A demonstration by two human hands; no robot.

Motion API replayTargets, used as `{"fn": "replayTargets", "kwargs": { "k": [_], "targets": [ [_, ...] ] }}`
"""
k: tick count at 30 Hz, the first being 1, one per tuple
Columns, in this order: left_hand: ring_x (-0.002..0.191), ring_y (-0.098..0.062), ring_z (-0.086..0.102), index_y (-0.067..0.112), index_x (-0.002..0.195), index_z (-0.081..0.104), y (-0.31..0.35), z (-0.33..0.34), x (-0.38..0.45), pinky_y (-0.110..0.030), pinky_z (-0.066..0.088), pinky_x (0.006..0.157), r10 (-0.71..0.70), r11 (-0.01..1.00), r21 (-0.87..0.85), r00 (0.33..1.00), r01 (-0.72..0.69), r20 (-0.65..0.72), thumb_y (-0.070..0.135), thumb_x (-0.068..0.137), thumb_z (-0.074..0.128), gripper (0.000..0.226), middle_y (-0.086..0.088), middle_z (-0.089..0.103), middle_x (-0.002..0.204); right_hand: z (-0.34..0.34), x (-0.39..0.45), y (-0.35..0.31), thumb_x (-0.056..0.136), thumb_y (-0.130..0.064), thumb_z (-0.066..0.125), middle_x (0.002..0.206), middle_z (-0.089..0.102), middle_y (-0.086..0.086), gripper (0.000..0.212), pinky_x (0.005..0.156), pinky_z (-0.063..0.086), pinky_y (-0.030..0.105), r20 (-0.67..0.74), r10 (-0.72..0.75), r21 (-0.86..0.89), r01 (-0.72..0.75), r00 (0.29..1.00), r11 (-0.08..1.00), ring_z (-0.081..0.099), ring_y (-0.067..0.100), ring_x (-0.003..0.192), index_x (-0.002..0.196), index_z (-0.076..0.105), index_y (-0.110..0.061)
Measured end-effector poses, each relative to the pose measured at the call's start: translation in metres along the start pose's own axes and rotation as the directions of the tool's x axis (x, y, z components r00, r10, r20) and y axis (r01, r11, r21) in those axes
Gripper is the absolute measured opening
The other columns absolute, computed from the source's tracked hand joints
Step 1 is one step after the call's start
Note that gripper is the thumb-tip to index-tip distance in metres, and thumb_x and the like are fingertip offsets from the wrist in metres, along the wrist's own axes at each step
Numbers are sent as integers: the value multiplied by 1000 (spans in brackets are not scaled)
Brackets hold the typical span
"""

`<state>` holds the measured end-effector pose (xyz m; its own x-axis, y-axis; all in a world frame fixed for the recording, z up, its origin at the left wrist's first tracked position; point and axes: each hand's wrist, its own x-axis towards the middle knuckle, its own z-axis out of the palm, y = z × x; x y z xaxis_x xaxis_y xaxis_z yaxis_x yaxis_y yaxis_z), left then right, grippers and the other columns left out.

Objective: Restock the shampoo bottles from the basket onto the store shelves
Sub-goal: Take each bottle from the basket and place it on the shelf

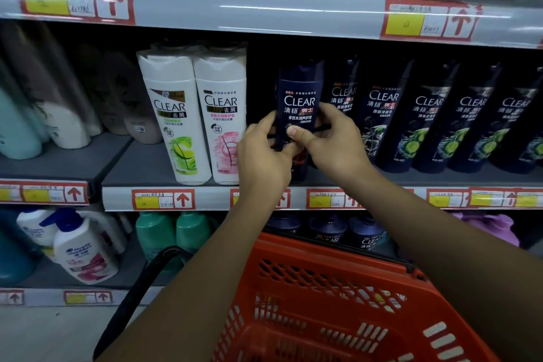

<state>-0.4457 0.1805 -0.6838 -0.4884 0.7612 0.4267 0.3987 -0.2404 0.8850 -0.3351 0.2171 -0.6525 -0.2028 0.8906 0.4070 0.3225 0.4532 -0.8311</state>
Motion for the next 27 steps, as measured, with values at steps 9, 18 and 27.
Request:
{"fn": "replayTargets", "kwargs": {
  "k": [9, 18, 27],
  "targets": [
    [102, -13, 65, 32, 141, 52, 2, 2, -5, -33, 60, 84, -4, 999, 32, 1000, 4, -20, 19, 86, 74, 61, 2, 64, 115, -4, -9, -6, 88, -29, 77, 101, 67, -11, 53, 75, 59, 24, -7, 55, 41, -55, 998, 998, 69, 4, 88, 135, 56, -18],
    [118, -14, 56, 22, 145, 44, 35, -10, -23, -30, 52, 96, -35, 999, -25, 996, 33, -79, 26, 85, 77, 69, 0, 57, 130, -15, -41, -24, 85, -52, 73, 125, 58, -5, 64, 94, 53, 31, -216, 70, 70, -56, 974, 996, 58, 11, 111, 137, 52, -22],
    [93, 1, 65, 23, 119, 60, 140, -85, -88, -7, 49, 73, 58, 981, -184, 997, -67, -53, 24, 92, 70, 28, 8, 67, 107, -95, -113, -123, 95, -34, 67, 100, 71, -6, 15, 85, 59, 46, -188, -64, 197, 102, 980, 975, 69, 17, 94, 107, 68, -27]
  ]
}}
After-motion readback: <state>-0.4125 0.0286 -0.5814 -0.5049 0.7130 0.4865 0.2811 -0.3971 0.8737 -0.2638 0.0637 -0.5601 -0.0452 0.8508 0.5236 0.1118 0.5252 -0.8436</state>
